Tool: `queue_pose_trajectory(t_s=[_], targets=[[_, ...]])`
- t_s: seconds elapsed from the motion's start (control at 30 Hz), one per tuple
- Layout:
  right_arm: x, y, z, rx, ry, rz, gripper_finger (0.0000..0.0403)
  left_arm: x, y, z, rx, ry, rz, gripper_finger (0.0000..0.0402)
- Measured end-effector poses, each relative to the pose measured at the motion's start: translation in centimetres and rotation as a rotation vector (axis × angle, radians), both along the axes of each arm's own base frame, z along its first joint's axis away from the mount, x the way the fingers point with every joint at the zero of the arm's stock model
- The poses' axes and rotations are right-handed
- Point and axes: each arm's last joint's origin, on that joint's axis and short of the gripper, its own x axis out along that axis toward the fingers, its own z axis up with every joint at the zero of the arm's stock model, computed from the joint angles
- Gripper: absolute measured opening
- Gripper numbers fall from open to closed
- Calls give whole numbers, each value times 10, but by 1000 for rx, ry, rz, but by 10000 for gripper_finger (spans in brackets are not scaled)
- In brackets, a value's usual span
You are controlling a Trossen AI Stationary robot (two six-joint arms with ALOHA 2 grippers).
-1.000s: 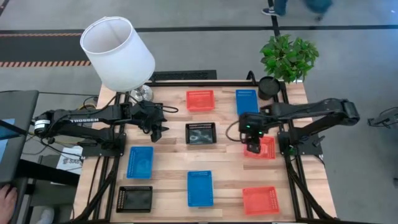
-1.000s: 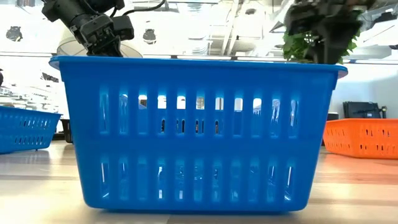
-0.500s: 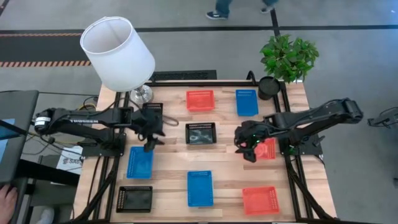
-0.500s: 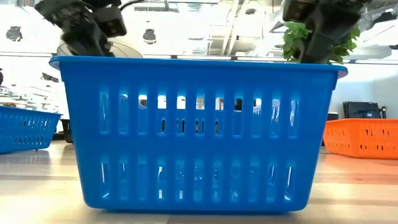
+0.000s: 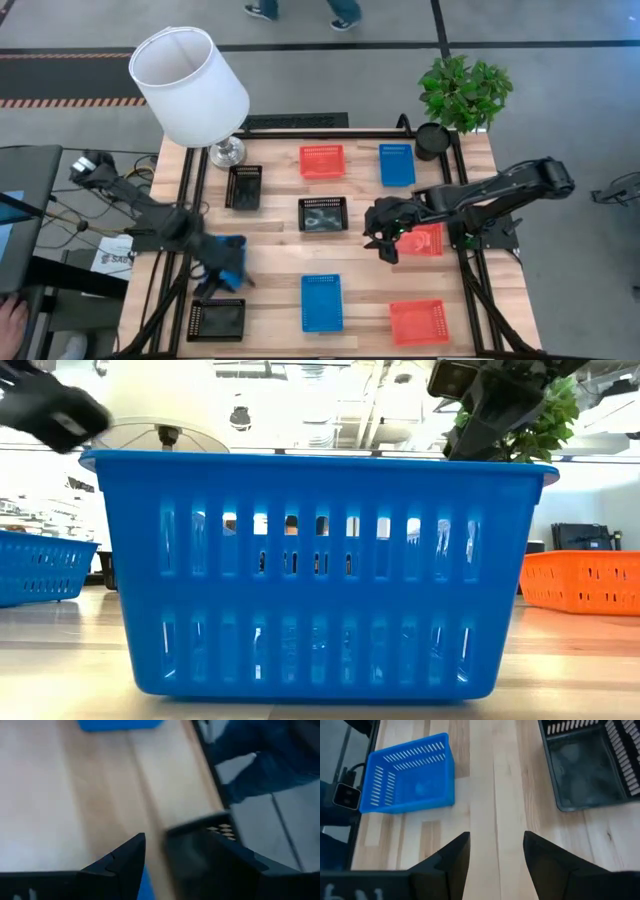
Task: Stack baskets by color
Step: Stack the top left black bin on the top right black bin
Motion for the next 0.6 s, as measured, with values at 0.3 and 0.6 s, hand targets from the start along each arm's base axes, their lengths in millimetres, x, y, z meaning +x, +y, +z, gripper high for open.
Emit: queue_pose_trajectory(t_s=[0.3, 0.6], targets=[[13, 0, -10, -32, -19, 30, 204, -23, -41, -11, 18, 62, -35, 201], [26, -6, -1, 50, -159, -61, 204, -17, -40, -14, 115, -29, 140, 201]])
